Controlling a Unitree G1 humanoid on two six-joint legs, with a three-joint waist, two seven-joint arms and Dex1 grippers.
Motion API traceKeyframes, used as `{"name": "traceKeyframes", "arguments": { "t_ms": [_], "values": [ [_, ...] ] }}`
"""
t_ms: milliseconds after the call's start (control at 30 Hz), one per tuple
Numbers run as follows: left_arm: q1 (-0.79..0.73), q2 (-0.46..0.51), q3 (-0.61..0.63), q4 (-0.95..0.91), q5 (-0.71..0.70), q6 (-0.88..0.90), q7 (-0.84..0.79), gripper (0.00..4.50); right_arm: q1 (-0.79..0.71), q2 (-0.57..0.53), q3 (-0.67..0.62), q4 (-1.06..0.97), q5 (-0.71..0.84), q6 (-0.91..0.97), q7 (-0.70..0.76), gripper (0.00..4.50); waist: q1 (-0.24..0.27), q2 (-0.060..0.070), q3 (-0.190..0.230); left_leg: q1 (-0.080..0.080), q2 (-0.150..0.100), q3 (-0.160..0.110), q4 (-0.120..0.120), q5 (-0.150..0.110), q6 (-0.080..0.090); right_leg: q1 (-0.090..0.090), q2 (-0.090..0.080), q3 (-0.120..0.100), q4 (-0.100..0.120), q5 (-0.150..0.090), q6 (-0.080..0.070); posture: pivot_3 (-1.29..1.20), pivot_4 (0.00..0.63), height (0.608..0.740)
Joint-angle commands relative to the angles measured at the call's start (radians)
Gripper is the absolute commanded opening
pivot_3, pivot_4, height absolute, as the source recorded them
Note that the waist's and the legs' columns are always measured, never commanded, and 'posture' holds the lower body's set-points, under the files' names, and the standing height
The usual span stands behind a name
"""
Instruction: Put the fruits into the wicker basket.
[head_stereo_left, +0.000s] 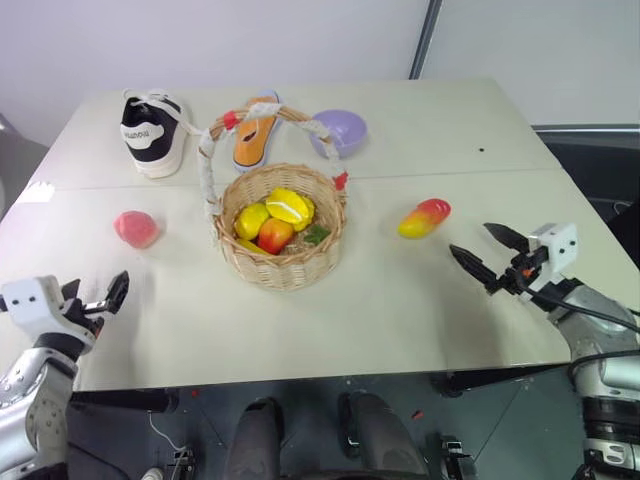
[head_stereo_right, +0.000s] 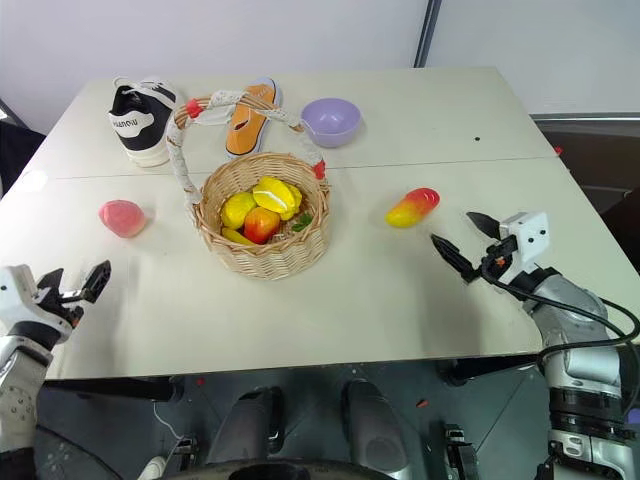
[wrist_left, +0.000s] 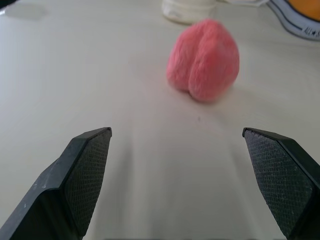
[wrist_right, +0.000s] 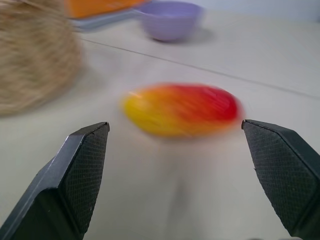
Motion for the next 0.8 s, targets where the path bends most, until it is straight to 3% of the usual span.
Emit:
{"name": "traceKeyframes", "arguments": {
  "t_ms": [33, 233, 400, 800],
  "values": [
    [-0.061, 0.064, -0.031, -0.046, 0.033, 0.048, 0.023, 4.50, -0.061, -0.058, 0.028, -0.186, 0.103, 0.120, 0.039, 4.42, -0.001, 0.000, 0.000, 0.000, 0.000, 0.000, 0.000, 0.000, 0.000, 0.000, 0.000, 0.000, 0.000, 0.000, 0.000, 0.00, 0.150, 0.736],
    [-0.232, 0.104, -0.086, -0.037, 0.050, 0.206, 0.116, 4.50, -0.196, -0.060, 0.138, -0.406, 0.197, 0.286, -0.011, 4.42, 0.001, -0.001, 0.000, -0.001, 0.000, -0.001, 0.000, 0.000, 0.000, -0.001, 0.000, -0.001, 0.000, 0.002, 0.002, 0.00, 0.150, 0.736],
    [-0.372, 0.132, -0.158, 0.030, 0.108, 0.311, 0.168, 4.50, -0.270, -0.026, 0.245, -0.450, 0.158, 0.331, -0.067, 4.42, 0.003, -0.002, 0.000, -0.001, 0.000, -0.001, 0.000, 0.000, 0.000, -0.001, 0.000, -0.001, -0.001, 0.002, 0.002, 0.00, 0.150, 0.736],
    [-0.549, 0.125, -0.266, 0.217, 0.211, 0.432, 0.195, 4.50, -0.272, 0.022, 0.317, -0.485, 0.128, 0.337, -0.118, 4.42, 0.000, -0.002, 0.000, -0.002, 0.000, -0.002, 0.000, 0.000, 0.000, -0.001, 0.000, -0.002, 0.000, 0.003, 0.003, 0.00, 0.150, 0.736]
  ]
}}
